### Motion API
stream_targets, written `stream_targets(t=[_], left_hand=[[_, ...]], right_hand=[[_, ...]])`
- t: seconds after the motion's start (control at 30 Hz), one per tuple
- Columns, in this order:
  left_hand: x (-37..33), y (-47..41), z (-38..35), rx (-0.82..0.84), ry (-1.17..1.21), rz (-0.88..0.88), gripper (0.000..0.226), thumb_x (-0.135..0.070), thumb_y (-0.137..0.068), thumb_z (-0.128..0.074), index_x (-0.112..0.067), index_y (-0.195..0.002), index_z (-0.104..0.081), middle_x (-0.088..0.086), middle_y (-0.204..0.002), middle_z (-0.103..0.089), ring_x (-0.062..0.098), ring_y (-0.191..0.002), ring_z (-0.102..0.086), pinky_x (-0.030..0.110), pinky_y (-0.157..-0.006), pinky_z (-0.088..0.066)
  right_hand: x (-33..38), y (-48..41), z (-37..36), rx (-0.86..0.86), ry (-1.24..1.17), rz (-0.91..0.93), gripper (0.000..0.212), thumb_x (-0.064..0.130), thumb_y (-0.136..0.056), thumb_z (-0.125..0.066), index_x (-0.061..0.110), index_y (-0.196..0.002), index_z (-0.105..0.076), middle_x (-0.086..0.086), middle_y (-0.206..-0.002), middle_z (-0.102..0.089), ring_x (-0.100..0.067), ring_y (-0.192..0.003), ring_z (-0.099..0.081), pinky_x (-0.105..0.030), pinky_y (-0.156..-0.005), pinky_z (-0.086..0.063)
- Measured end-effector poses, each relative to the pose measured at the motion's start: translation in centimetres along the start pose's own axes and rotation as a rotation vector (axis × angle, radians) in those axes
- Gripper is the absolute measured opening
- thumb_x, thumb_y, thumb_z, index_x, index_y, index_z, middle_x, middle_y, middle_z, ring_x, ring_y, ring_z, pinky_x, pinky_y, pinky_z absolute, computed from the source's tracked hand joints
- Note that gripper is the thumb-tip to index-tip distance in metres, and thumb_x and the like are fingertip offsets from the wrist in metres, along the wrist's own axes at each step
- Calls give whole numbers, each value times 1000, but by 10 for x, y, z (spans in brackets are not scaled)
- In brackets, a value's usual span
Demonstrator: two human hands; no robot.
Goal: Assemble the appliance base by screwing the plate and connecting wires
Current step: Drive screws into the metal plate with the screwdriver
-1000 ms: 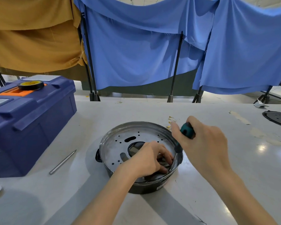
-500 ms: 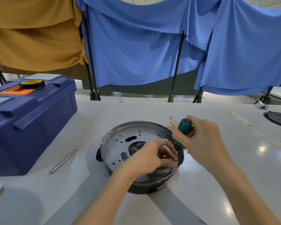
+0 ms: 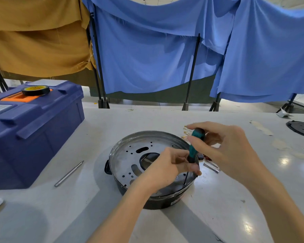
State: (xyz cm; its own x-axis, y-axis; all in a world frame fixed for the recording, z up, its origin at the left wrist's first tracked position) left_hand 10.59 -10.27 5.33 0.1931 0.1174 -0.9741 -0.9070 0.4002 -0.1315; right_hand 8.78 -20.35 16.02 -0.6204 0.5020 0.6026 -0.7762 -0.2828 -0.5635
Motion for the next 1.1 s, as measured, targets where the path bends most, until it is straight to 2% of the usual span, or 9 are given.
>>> stream_targets(t=[0.13,0.33,0.43,0.53,0.63,0.8,0.9,1.0,1.1], left_hand=[[-4,-1,6,-21,31,-6,32,-26,-81,-77,-16,-109,-67,10,-99,-74,23,-102,-68,51,-104,-43],[-9,-1,-5,39,69,-12,25,-34,-92,-64,-20,-113,-67,2,-98,-76,4,-89,-69,22,-80,-45],[-12,-2,-11,87,38,4,25,-33,-96,-59,-19,-115,-67,2,-106,-75,0,-97,-67,29,-94,-42],[-14,-3,-13,106,22,27,23,-33,-97,-57,-21,-113,-69,-1,-110,-73,2,-111,-62,25,-100,-36],[-11,-4,-11,85,-14,49,19,-28,-96,-59,-33,-111,-69,-11,-113,-72,-1,-114,-60,24,-101,-38],[2,-3,10,-55,-241,64,37,-8,-89,-66,-34,-116,-67,-15,-115,-68,-6,-109,-58,26,-96,-50],[15,-5,15,-59,-421,119,40,-2,-81,-73,-23,-115,-69,-8,-109,-65,4,-96,-63,24,-90,-53],[17,-10,10,-42,-599,111,37,-11,-74,-82,-23,-108,-73,-24,-90,-52,-10,-77,-51,5,-70,-40],[16,-14,10,-47,-662,100,32,-15,-71,-84,-25,-100,-75,-28,-86,-46,-16,-68,-45,3,-60,-32]], right_hand=[[11,-3,1,-131,132,92,15,27,-78,-78,15,-75,-69,11,-64,-62,-13,-60,-60,-23,-58,-50],[2,3,4,-365,421,-44,34,24,-82,-73,13,-60,-49,7,-46,-38,-13,-43,-36,-18,-48,-27],[4,17,13,-514,557,-147,43,22,-81,-73,13,-55,-40,0,-42,-32,-26,-41,-29,-15,-51,-14],[0,17,15,-461,582,-207,50,36,-85,-70,15,-53,-37,1,-42,-30,-25,-44,-30,-21,-48,-15],[-6,12,19,-377,506,-217,57,45,-86,-65,22,-47,-30,8,-42,-29,-13,-44,-29,-26,-47,-20],[-33,24,73,-621,211,-308,49,49,-78,-64,8,-52,-53,-5,-46,-42,-22,-49,-33,-31,-52,-33],[-60,26,95,-669,-36,-383,49,51,-77,-58,3,-64,-57,-5,-53,-52,-11,-48,-35,-30,-55,-34],[-82,26,96,-646,-261,-442,39,39,-86,-53,3,-71,-51,-6,-51,-64,-11,-56,-66,-27,-60,-42],[-96,25,85,-565,-367,-486,28,25,-92,-54,8,-70,-50,-5,-48,-61,-26,-43,-65,-27,-48,-42]])
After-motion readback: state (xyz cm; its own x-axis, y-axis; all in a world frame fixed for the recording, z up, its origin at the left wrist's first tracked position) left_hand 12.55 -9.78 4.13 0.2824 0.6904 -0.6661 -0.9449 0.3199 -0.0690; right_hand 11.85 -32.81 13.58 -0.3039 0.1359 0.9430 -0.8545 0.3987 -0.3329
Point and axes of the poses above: each hand's wrist, its own y-axis away from the middle knuckle, its own z-axis out of the back of the hand, x = y × z, the point moved 9 cm from there along -y, towards the middle knuckle
